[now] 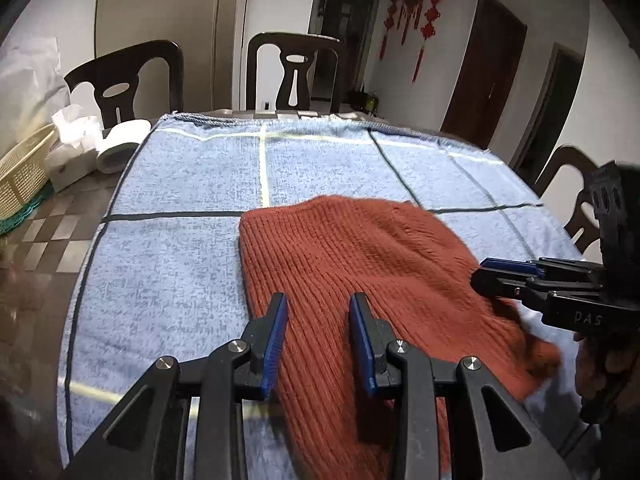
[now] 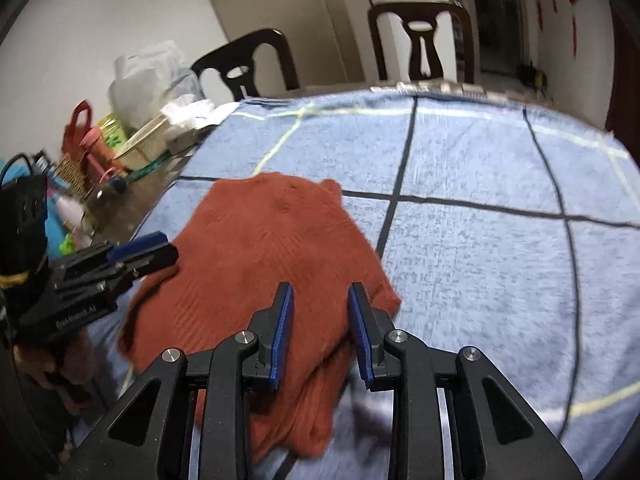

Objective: Fold small clothes
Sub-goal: 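Open the right gripper and pull both grippers back from the sweater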

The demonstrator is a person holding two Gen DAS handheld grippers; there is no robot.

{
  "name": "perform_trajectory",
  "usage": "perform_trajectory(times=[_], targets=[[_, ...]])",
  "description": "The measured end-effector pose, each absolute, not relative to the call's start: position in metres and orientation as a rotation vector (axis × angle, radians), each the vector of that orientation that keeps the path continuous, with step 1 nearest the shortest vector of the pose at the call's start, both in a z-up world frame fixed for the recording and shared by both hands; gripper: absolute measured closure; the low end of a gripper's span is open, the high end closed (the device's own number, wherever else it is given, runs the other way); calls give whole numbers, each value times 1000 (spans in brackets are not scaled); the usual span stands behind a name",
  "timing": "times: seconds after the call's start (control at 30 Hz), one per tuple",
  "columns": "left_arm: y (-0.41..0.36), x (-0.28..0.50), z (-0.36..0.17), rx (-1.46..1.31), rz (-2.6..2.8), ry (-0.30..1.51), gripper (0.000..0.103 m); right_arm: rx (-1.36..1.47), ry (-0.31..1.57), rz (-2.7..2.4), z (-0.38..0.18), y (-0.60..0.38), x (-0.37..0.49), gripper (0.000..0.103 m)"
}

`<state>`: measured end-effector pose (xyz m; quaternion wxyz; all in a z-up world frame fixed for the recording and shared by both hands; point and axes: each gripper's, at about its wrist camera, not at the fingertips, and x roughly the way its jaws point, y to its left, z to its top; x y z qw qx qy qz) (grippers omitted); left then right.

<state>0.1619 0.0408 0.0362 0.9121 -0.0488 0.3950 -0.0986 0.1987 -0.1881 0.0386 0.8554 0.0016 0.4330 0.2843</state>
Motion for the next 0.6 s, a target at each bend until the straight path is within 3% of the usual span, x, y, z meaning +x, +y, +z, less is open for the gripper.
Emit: perform_trajectory(times=[0.1,0.23,0.43,0.6], targets=[[44,136,50,-96,-215,781,69,-35,882,622,48,-188,170,75],[45,101,51,-93,-221,767,69,-102,898,619,36,-182,146,86],[38,98,20,-72,-189,838,69,-105,925,594,24,-181,149,87],[37,91,30,-54,-164,822,69,-146,874,577,42,-185,123,86]])
